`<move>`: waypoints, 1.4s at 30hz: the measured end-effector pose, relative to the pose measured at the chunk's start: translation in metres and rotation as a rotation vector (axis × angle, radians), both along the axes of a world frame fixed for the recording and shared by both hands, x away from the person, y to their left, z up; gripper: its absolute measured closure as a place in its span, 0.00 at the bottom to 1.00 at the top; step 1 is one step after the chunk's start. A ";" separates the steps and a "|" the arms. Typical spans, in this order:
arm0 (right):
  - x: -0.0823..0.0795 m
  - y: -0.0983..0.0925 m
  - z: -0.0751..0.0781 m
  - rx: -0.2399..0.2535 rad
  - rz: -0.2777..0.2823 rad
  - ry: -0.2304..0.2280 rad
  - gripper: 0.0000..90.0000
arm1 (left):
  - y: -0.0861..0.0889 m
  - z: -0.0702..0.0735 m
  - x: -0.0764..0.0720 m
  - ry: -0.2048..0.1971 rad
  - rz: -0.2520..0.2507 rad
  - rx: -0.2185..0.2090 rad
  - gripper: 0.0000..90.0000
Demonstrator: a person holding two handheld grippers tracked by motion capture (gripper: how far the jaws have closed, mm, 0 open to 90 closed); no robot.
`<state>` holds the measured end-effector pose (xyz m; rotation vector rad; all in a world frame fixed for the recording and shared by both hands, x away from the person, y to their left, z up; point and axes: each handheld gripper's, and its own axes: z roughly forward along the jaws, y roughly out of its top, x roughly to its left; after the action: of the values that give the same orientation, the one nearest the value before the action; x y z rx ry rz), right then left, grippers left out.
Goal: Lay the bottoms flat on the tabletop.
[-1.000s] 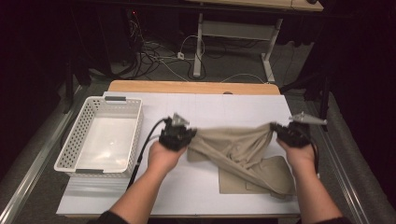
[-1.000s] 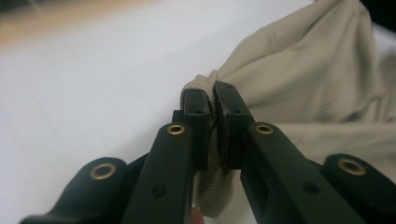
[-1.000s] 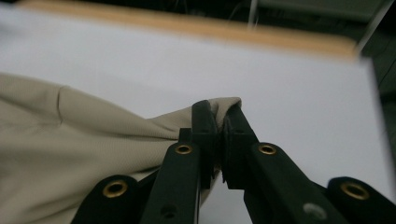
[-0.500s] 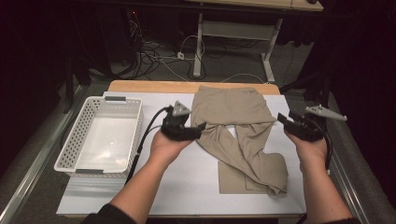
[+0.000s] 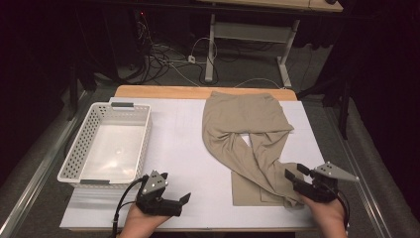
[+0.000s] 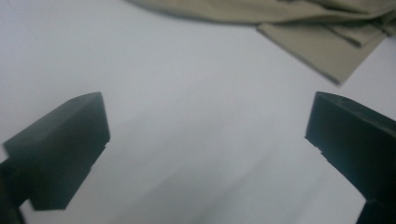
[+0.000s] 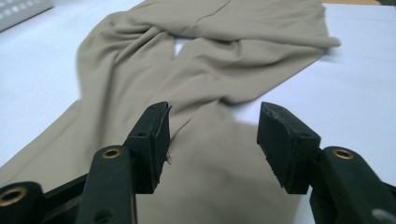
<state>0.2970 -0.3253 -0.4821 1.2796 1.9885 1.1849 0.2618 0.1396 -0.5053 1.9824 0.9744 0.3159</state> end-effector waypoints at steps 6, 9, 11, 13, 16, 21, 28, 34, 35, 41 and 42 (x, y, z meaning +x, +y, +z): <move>-0.030 0.011 -0.002 -0.009 0.081 -0.015 0.60 | -0.005 -0.003 -0.005 -0.048 -0.043 -0.053 0.00; -0.036 0.021 -0.004 -0.025 0.139 -0.004 0.67 | -0.009 -0.005 -0.004 -0.079 -0.068 -0.061 0.00; -0.034 0.028 -0.007 -0.040 0.182 0.019 0.71 | -0.010 -0.007 -0.002 -0.078 -0.071 -0.075 0.00; -0.030 0.033 -0.015 -0.065 0.213 0.050 0.73 | -0.011 -0.011 0.000 -0.079 -0.070 -0.083 0.00; -0.026 0.041 -0.026 -0.109 0.232 0.092 0.73 | -0.013 -0.016 0.004 -0.041 -0.078 -0.065 0.00; -0.018 0.042 -0.035 -0.181 0.189 0.093 0.73 | -0.015 -0.016 0.003 -0.044 -0.076 -0.047 0.00; -0.014 0.036 -0.029 -0.189 0.168 0.091 0.98 | -0.015 -0.016 0.003 -0.045 -0.077 -0.051 0.00; -0.028 0.054 -0.009 -0.143 0.245 0.012 0.99 | -0.016 -0.017 0.004 -0.033 -0.082 -0.044 0.00; -0.031 0.061 -0.007 -0.147 0.268 0.000 0.99 | -0.016 -0.017 0.005 -0.031 -0.082 -0.043 0.00; -0.046 0.113 -0.003 -0.137 0.425 -0.016 0.99 | -0.017 -0.017 0.005 -0.027 -0.084 -0.034 0.00; -0.049 0.122 -0.003 -0.126 0.452 -0.013 0.99 | -0.017 -0.017 0.005 -0.027 -0.085 -0.035 0.00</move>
<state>0.2479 -0.2029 -0.4853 0.7780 2.3776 1.2317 0.2664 0.1226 -0.5218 1.9766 0.8702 0.2765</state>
